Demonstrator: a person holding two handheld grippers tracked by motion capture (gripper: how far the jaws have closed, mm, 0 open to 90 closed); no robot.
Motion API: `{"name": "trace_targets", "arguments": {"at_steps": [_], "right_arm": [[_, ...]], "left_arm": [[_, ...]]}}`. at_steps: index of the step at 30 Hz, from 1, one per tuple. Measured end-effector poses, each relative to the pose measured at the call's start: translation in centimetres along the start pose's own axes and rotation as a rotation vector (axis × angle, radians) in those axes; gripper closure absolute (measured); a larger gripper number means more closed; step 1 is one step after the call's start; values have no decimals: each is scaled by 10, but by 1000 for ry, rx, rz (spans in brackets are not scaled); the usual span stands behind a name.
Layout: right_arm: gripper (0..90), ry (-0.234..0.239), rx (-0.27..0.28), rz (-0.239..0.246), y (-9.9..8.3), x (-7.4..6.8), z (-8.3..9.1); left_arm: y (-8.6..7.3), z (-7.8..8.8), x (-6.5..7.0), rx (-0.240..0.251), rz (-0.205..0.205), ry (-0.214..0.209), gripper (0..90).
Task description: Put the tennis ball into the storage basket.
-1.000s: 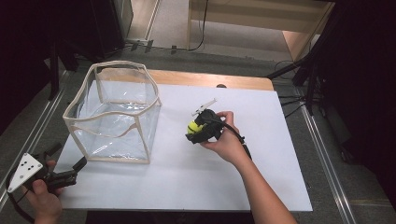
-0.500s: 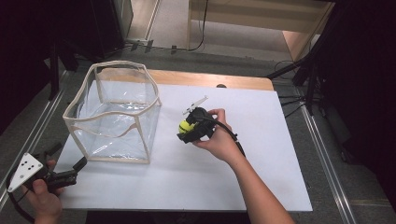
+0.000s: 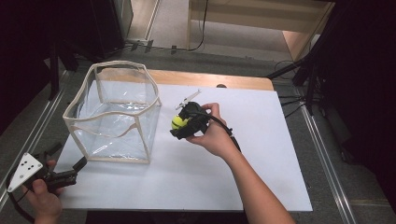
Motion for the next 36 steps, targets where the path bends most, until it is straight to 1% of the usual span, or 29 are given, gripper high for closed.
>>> {"name": "trace_targets", "arguments": {"at_steps": [6,7,13,18,23,28,32,33,36], "right_arm": [[240,7,1,26,10,-4,3],[240,11,5,18,12,-5,3],[240,14,11,34,23,-10,9],[240,17,25,40,30,-11,13],[240,8,37,46,36,-10,20],[241,4,41,50,43,-10,27],[240,6,43,51,47,-10,30],[240,2,42,46,48,-10,31],[241,3,42,54,53,-11,33]], "left_arm": [[0,0,0,-1,1,0,0],[0,0,0,-1,3,1,0],[0,0,0,-1,-2,-2,0],[0,0,0,0,5,0,0],[0,-1,0,-2,-4,-2,0],[0,0,0,0,2,0,0],[0,0,0,-2,-2,-2,0],[0,0,0,-1,-1,-2,0],[0,0,0,2,4,-1,0]]}}
Point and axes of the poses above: each handheld gripper's, and its own axes: z roughly backward along the jaws, y roughly out of its top, x roughly to its right, the point moved 6 cm from there along -z, roughly forward along the jaws, and after that the axes turned 5 degrees about -z, right-handed, at the moved point
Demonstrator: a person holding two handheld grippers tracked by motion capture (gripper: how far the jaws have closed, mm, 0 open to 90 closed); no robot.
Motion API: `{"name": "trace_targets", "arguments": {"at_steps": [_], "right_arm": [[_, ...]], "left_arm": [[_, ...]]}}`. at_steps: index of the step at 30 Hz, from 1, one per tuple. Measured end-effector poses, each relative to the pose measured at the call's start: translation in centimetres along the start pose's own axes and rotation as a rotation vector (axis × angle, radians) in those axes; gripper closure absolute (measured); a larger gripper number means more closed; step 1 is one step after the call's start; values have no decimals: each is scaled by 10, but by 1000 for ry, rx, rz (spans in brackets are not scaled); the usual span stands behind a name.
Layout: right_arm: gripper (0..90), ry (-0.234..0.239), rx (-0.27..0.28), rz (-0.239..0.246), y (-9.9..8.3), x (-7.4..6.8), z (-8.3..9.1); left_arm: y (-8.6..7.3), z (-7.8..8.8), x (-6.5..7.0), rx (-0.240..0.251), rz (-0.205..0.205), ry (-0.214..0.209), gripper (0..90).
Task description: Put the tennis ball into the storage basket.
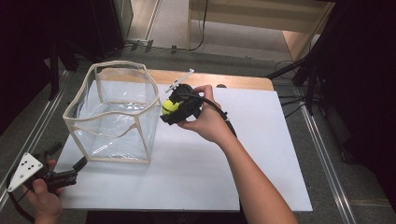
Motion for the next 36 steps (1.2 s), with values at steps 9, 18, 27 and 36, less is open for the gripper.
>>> {"name": "trace_targets", "arguments": {"at_steps": [9,18,27,36], "right_arm": [[240,-2,11,0,15,-2,8],[240,-2,21,1,30,-2,16],[241,-2,23,-6,43,-3,22],[241,-6,21,-12,54,-2,24]], "left_arm": [[0,0,0,0,-1,-3,0],[0,0,0,0,2,-7,0],[0,1,0,3,7,-9,0],[0,0,2,0,-2,-11,0]]}}
Point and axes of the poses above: each handheld gripper's, and its own axes: z roughly backward along the jaws, y roughly out of its top, x roughly to its right, the point moved 6 cm from there along -z, roughly forward along the jaws, and after that the axes turned 5 degrees about -z, right-handed, at the moved point
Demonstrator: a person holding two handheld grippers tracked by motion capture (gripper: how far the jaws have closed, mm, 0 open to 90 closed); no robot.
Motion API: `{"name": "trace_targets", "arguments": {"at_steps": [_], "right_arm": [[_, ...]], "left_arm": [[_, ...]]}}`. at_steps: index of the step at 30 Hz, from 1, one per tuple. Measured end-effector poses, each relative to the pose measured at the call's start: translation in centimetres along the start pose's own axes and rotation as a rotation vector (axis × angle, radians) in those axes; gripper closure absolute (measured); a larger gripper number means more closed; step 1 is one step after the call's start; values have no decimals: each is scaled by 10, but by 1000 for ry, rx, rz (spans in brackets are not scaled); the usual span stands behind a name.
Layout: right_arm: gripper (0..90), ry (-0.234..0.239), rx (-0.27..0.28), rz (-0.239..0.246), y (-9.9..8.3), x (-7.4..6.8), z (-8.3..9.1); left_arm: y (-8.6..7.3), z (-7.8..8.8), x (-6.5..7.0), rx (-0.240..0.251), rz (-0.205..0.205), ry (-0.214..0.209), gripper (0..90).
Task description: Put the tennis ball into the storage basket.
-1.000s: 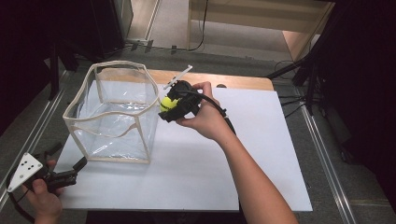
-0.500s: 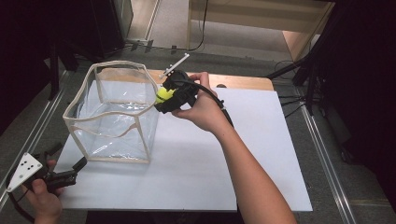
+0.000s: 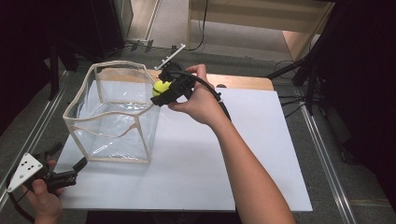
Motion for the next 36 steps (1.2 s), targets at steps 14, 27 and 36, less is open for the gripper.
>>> {"name": "trace_targets", "arguments": {"at_steps": [14,27,36], "right_arm": [[241,4,-11,5,18,-2,-4],[240,8,-23,7,26,-6,-13],[241,30,-30,29,32,-16,-25]], "left_arm": [[0,-1,1,-4,-5,1,0],[0,-1,1,0,-3,0,0],[0,-1,1,-2,-3,-1,0]]}}
Point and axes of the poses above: each handheld gripper's, and its own axes: z roughly backward along the jaws, y roughly out of its top, x roughly to its right, the point moved 6 cm from there along -z, roughly forward along the jaws, and after that the axes turned 5 degrees about -z, right-handed, at the moved point
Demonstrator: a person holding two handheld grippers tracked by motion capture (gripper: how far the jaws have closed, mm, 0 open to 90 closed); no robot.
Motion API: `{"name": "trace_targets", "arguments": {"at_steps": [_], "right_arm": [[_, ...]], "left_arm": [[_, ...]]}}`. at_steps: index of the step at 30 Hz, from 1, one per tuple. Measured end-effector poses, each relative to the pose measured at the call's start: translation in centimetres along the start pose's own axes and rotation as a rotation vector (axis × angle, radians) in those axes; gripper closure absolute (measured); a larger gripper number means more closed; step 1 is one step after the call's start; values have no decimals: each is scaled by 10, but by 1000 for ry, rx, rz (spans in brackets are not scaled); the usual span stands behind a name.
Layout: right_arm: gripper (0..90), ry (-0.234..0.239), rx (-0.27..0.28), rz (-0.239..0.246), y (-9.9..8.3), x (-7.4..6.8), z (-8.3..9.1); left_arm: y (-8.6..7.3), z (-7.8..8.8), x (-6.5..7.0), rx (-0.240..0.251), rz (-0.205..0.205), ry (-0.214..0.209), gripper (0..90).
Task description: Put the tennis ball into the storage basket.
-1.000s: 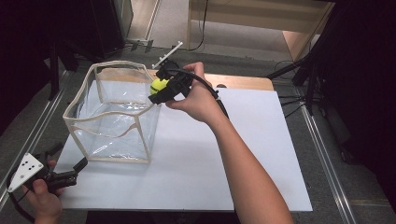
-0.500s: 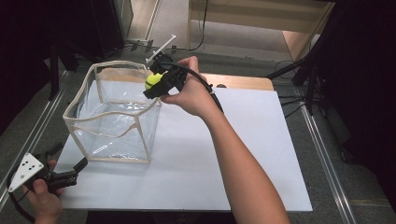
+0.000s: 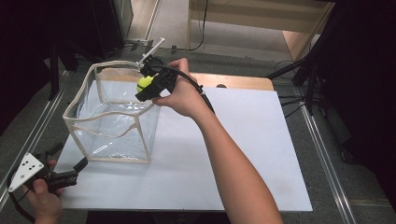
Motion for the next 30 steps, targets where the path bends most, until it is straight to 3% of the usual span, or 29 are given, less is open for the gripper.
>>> {"name": "trace_targets", "arguments": {"at_steps": [13,23,25,26,30], "right_arm": [[240,12,-30,9,0,-8,-17],[233,9,-44,6,-7,-6,-23],[137,6,-41,-6,-7,-6,-22],[102,30,-35,0,-7,-7,-21],[66,29,7,-12,-5,-9,-10]], "left_arm": [[0,0,0,0,-1,1,0],[0,0,0,2,0,0,0],[0,0,0,1,1,-1,0],[0,0,0,1,1,0,0],[0,0,0,2,0,0,0]]}}
Point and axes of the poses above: each handheld gripper's, and its own axes: z roughly backward along the jaws, y roughly out of its top, x roughly to its right, the point moved 6 cm from there along -z, roughly forward along the jaws, and after that the axes turned 5 degrees about -z, right-handed, at the moved point
